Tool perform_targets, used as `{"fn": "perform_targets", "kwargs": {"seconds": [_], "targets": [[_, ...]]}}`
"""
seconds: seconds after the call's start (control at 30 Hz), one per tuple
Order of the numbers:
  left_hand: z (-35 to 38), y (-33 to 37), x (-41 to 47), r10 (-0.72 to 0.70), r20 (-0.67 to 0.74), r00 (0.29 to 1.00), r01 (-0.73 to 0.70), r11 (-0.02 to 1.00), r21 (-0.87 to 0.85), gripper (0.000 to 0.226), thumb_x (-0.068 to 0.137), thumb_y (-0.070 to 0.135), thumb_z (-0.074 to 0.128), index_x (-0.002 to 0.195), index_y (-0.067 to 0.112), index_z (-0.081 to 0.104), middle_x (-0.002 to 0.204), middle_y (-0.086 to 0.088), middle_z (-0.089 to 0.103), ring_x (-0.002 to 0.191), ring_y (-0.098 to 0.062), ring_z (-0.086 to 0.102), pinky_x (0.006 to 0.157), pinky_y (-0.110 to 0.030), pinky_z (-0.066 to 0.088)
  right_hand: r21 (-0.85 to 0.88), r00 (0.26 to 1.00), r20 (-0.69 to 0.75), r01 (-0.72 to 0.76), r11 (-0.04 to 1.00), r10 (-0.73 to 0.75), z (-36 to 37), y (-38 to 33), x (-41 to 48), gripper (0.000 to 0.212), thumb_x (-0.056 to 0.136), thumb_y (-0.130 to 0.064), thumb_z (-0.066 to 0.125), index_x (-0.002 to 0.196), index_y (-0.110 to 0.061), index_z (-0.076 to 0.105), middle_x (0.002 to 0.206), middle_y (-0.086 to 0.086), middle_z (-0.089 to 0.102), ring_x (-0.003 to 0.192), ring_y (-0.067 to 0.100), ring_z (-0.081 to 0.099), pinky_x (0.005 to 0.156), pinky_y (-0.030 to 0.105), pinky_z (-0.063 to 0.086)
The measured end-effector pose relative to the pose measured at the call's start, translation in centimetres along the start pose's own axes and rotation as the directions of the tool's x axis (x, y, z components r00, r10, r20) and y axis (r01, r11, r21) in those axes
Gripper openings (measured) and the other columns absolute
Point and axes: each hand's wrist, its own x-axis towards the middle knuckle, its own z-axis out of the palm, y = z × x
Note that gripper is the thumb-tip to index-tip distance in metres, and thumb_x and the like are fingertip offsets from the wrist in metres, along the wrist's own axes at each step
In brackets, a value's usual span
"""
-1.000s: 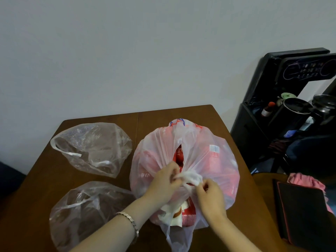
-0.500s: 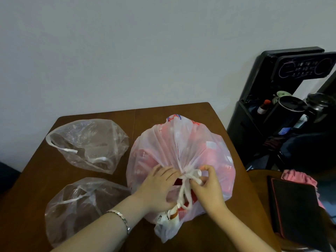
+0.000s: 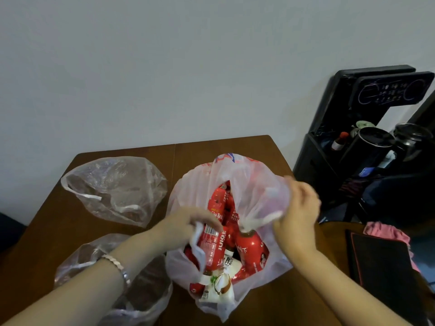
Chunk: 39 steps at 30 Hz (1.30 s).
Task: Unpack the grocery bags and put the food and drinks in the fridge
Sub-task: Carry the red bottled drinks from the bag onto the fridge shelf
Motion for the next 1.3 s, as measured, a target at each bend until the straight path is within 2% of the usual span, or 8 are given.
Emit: {"fn": "perform_targets", "kwargs": {"seconds": [0.1, 0.27, 0.5, 0.73, 0.93, 1.07, 1.17, 1.3], "targets": [[1.1, 2.0, -0.9, -0.024, 0.212, 0.977, -0.038, 0.959, 0.282, 0.045, 0.089, -0.007, 0.038, 0.115, 0.015, 0.068, 0.117, 0.002, 0.067, 0.104, 0.001, 0.06, 0.095, -0.013, 0.044, -0.016, 0.534, 0.338, 0.826, 0.563, -0.775, 2.0, -0.7, 0.4, 0.045, 0.066, -0.013, 0.065, 0.11, -0.021, 0.067, 0.126, 0.003, 0.057, 0.125, 0.026, 0.044, 0.105, 0.045, 0.037], [2.2, 3.0, -2.0, -0.272, 0.334, 0.902, -0.164, 0.5, 0.851, 0.043, 0.097, 0.044, 0.035, 0.138, 0.031, 0.043, 0.135, -0.002, 0.051, 0.12, -0.024, 0.049, 0.099, -0.038, 0.034, 0.143, 0.043, 0.917, 0.893, 0.427, -0.396, 2.8, -1.8, 1.5, 0.037, 0.089, -0.03, 0.049, 0.115, -0.01, 0.065, 0.127, 0.007, 0.06, 0.137, 0.021, 0.036, 0.119, 0.038, -0.004], [2.4, -1.5, -2.2, -0.178, 0.029, 0.984, 0.03, 0.323, 0.946, 0.059, 0.094, 0.031, 0.048, 0.147, 0.021, 0.023, 0.144, -0.009, 0.033, 0.12, -0.029, 0.048, 0.098, -0.039, 0.039, 0.194, 0.14, 0.83, 0.835, 0.514, -0.54, 2.0, -1.9, 2.0, 0.069, 0.08, -0.056, 0.009, 0.072, -0.007, 0.056, 0.073, 0.012, 0.063, 0.059, 0.023, 0.048, 0.06, 0.029, 0.039], [1.5, -4.2, -3.9, -0.205, 0.346, 0.916, -0.102, 0.715, 0.691, 0.057, 0.08, 0.041, 0.026, 0.103, 0.01, 0.067, 0.112, -0.004, 0.063, 0.107, -0.018, 0.052, 0.102, -0.036, 0.037, -0.239, 0.427, 0.889, 0.738, 0.631, -0.162, 0.6, 3.2, 3.3, 0.049, 0.094, -0.054, 0.026, 0.103, -0.019, 0.06, 0.082, -0.001, 0.06, 0.074, 0.013, 0.059, 0.076, 0.024, 0.049], [1.2, -6.9, -4.8, -0.405, 0.056, 0.913, 0.317, 0.789, 0.526, 0.025, 0.089, 0.035, 0.041, 0.076, 0.021, 0.058, 0.096, 0.001, 0.059, 0.089, -0.012, 0.053, 0.08, -0.026, 0.042, -0.633, 0.734, 0.67, 0.486, 0.603, 0.112, 1.2, 5.5, 4.8, 0.04, 0.094, -0.049, 0.043, 0.121, -0.022, 0.055, 0.113, -0.003, 0.062, 0.103, 0.013, 0.058, 0.097, 0.025, 0.043], [1.0, -7.3, -3.6, -0.4, -0.213, 0.892, 0.452, 0.753, 0.479, 0.023, 0.095, 0.037, 0.044, 0.111, 0.021, 0.047, 0.114, 0.002, 0.055, 0.1, -0.014, 0.055, 0.083, -0.026, 0.042, -0.516, 0.628, 0.754, 0.385, 0.765, 0.193, 2.6, 3.1, 3.9, 0.07, 0.081, -0.059, 0.056, 0.139, -0.024, 0.035, 0.14, 0.003, 0.04, 0.134, 0.025, 0.035, 0.114, 0.043, 0.021], [0.6, -7.3, -2.6, -0.316, -0.406, 0.857, 0.422, 0.883, 0.203, 0.025, 0.094, 0.022, 0.048, 0.118, 0.022, 0.047, 0.103, 0.005, 0.062, 0.088, -0.005, 0.062, 0.078, -0.021, 0.052, -0.097, 0.541, 0.794, 0.563, 0.821, -0.277, 2.8, 0.7, 0.4, 0.058, 0.078, -0.053, 0.061, 0.125, -0.022, 0.049, 0.124, 0.002, 0.048, 0.119, 0.022, 0.044, 0.107, 0.04, 0.032], [1.1, -5.4, -2.1, -0.333, -0.404, 0.852, 0.456, 0.851, 0.261, 0.015, 0.094, 0.028, 0.048, 0.103, 0.022, 0.057, 0.1, 0.005, 0.065, 0.087, -0.01, 0.061, 0.08, -0.027, 0.052, 0.305, -0.086, 0.907, 0.81, 0.501, -0.413, 4.3, 0.3, -5.8, 0.064, 0.071, -0.04, 0.075, 0.126, -0.018, 0.054, 0.127, 0.012, 0.051, 0.117, 0.029, 0.046, 0.101, 0.041, 0.035]]}}
